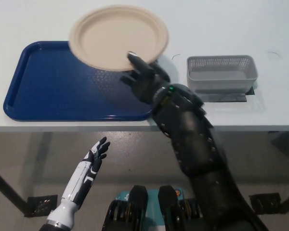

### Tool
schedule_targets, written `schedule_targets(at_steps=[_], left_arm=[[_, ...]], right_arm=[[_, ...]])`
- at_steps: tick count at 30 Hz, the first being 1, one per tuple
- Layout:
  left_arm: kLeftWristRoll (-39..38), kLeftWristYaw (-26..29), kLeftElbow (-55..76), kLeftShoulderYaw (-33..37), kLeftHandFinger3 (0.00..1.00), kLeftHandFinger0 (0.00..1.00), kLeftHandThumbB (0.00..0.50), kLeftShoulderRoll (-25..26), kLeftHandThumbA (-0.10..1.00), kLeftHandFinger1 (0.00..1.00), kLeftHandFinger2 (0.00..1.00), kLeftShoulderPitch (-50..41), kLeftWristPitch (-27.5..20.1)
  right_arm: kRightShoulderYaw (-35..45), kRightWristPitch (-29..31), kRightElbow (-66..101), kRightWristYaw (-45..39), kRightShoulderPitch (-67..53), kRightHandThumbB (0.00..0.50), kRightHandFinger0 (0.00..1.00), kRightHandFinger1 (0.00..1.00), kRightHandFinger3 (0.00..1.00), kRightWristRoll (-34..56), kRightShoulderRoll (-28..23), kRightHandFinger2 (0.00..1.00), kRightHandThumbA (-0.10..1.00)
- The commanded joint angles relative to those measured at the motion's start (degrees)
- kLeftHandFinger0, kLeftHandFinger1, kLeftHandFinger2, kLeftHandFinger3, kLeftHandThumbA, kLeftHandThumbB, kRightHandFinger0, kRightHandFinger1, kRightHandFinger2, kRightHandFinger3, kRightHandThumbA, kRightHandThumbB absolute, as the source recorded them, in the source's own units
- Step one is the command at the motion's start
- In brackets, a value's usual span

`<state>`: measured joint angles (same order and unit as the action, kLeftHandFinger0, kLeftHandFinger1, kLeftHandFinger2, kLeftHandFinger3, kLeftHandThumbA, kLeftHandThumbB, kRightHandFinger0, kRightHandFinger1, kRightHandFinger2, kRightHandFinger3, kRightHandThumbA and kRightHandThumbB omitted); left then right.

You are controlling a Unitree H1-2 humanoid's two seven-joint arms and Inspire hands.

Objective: Use the right hand to pick up a plate from a leveled surface and place it into a tray on the left side

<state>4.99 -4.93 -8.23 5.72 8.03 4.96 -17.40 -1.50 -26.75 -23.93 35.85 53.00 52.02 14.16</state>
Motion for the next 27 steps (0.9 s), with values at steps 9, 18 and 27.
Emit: schedule_targets(at_steps=[9,18,27], left_arm=[[-0.3,-1.7,1.8,0.2,1.0,1.0,0.213,0.7,1.0,1.0,1.0,1.6,0.5],[0.2,-2.2,2.7,0.7,1.0,1.0,0.208,0.8,1.0,1.0,1.0,2.0,1.5],[-0.1,-2.9,3.0,1.2,1.0,1.0,0.236,0.6,1.0,1.0,1.0,2.9,2.8]], right_arm=[[3.2,8.0,-22.7,-8.9,16.6,0.07,0.0,0.31,1.0,-10.8,4.5,0.9,-0.1],[6.5,17.8,-45.2,-13.1,26.2,0.085,0.0,0.23,1.0,-15.4,4.9,0.77,-0.1],[7.5,21.2,-54.4,-14.0,29.6,0.044,0.0,0.13,1.0,-19.9,4.4,0.68,-0.1]])
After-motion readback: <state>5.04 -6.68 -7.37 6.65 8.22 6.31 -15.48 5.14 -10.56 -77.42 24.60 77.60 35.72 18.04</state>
